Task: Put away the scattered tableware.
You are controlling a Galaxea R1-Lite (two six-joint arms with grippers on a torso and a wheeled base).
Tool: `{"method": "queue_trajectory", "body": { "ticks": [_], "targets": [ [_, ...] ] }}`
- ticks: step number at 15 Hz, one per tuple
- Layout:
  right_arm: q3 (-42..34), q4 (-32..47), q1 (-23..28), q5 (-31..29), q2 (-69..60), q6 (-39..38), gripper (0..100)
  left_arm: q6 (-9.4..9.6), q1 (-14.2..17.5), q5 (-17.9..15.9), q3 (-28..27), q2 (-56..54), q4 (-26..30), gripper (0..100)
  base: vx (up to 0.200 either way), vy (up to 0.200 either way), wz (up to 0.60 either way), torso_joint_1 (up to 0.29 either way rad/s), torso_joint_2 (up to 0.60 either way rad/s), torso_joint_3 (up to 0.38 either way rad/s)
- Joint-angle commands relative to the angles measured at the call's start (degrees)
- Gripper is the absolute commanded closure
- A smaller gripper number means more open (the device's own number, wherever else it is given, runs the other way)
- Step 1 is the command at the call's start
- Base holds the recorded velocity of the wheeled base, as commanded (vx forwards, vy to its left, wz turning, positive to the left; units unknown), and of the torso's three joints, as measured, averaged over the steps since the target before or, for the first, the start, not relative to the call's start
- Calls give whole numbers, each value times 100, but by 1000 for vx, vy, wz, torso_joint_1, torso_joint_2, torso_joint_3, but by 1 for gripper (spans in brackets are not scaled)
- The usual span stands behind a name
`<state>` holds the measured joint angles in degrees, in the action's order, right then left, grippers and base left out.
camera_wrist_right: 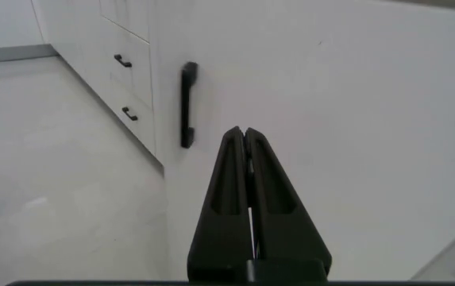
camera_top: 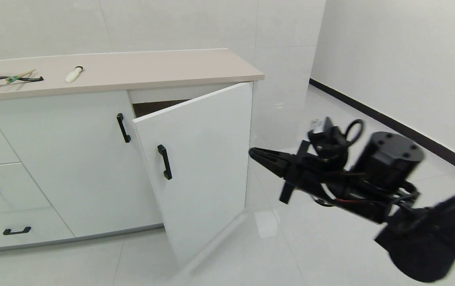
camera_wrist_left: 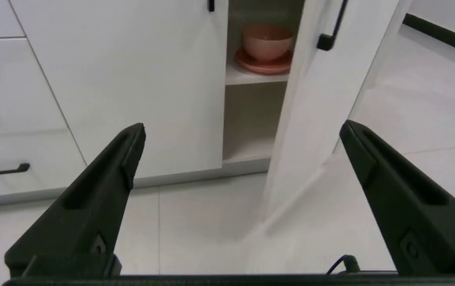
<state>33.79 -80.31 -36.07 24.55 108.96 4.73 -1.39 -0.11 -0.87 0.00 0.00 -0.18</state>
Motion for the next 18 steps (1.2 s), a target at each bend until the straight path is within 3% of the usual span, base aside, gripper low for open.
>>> {"method": "queue_trajectory", "body": {
  "ticks": [1,6,9,16,17,18],
  "targets": [
    [-1709,-195,408,-109,-2362,2,100,7,2,-1,0,0,1,0,0,0,0,0,0,0],
    [-2834,209,2175,-109,-4234,-7,100,77,2,-19,0,0,1,0,0,0,0,0,0,0],
    [-3379,613,2790,-109,-5192,-7,100,77,2,-19,0,0,1,0,0,0,0,0,0,0],
    [-3370,4937,3651,-82,-10351,2,100,77,2,-28,0,0,1,0,0,0,0,0,0,0],
    [-3379,5465,3616,-73,-10896,81,100,77,2,-28,0,0,1,0,0,0,0,0,0,0],
    [-3379,5500,3607,-82,-10896,81,100,77,2,-28,0,0,1,0,0,0,0,0,0,0]
  ]
}}
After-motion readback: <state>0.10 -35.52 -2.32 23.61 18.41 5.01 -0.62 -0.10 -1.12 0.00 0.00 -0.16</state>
